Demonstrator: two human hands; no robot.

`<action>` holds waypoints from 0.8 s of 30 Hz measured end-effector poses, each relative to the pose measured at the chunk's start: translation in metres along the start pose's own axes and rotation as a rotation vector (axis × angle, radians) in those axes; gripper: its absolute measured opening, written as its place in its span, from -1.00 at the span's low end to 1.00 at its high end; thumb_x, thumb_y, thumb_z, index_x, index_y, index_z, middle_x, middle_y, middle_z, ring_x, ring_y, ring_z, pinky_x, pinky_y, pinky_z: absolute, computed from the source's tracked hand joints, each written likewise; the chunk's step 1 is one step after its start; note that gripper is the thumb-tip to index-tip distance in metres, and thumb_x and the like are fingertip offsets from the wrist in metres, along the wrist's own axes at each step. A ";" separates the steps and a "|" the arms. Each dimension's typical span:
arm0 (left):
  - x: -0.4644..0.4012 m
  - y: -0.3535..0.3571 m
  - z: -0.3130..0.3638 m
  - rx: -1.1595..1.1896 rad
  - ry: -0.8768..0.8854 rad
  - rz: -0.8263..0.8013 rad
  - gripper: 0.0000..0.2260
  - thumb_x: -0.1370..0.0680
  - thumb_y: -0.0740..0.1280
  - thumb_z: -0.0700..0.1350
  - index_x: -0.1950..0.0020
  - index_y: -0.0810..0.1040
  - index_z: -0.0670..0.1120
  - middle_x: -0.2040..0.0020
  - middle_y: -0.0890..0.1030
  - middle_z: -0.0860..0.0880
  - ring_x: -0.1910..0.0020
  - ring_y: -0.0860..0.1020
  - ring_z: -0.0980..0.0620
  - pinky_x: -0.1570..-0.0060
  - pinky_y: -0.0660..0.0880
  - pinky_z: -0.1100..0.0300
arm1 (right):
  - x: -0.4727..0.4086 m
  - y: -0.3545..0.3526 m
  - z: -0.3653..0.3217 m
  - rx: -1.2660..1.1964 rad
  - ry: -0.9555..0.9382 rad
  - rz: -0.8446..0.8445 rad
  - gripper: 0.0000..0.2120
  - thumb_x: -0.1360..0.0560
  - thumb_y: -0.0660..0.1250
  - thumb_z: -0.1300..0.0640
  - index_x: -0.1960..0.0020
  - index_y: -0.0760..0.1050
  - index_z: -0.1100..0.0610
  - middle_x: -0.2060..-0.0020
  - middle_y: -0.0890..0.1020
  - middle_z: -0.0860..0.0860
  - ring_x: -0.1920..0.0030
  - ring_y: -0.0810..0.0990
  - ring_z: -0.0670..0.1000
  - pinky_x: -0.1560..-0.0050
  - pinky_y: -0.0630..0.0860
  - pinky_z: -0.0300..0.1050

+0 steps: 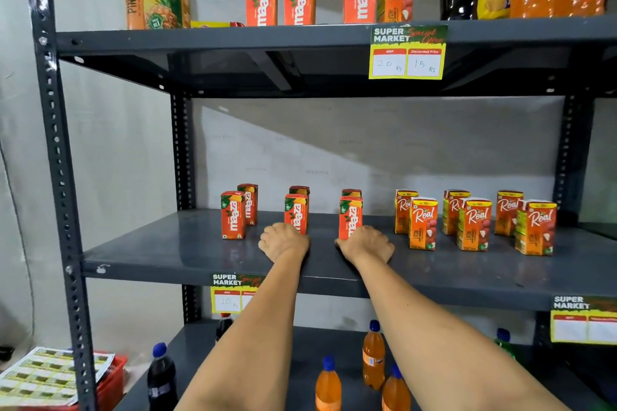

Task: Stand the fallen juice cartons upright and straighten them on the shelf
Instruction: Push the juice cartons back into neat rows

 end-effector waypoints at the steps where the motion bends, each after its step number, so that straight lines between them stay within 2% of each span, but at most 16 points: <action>1: 0.000 0.000 0.000 0.004 0.000 0.001 -0.44 -0.51 0.35 0.12 -0.38 0.38 -0.19 -0.31 0.45 -0.17 -0.29 0.42 -0.13 -0.25 0.34 0.06 | 0.000 -0.001 0.000 -0.001 -0.001 0.002 -0.33 -0.36 0.36 -0.27 -0.29 0.43 0.17 -0.21 0.56 0.12 -0.21 0.52 0.14 -0.12 0.43 -0.04; 24: 0.003 -0.002 0.000 0.011 0.003 0.014 -0.48 -0.53 0.33 0.11 -0.36 0.40 -0.19 -0.30 0.47 -0.17 -0.28 0.44 -0.13 -0.23 0.36 0.06 | 0.004 -0.003 0.000 0.006 0.001 -0.012 -0.36 -0.39 0.35 -0.26 -0.28 0.42 0.16 -0.20 0.56 0.12 -0.21 0.52 0.13 -0.11 0.43 -0.02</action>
Point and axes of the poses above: each hand's wrist, its own x-axis away from the middle knuckle, its own y-axis out of the palm, z = x × y, the point moved 4 cm from there along -x, towards the middle knuckle
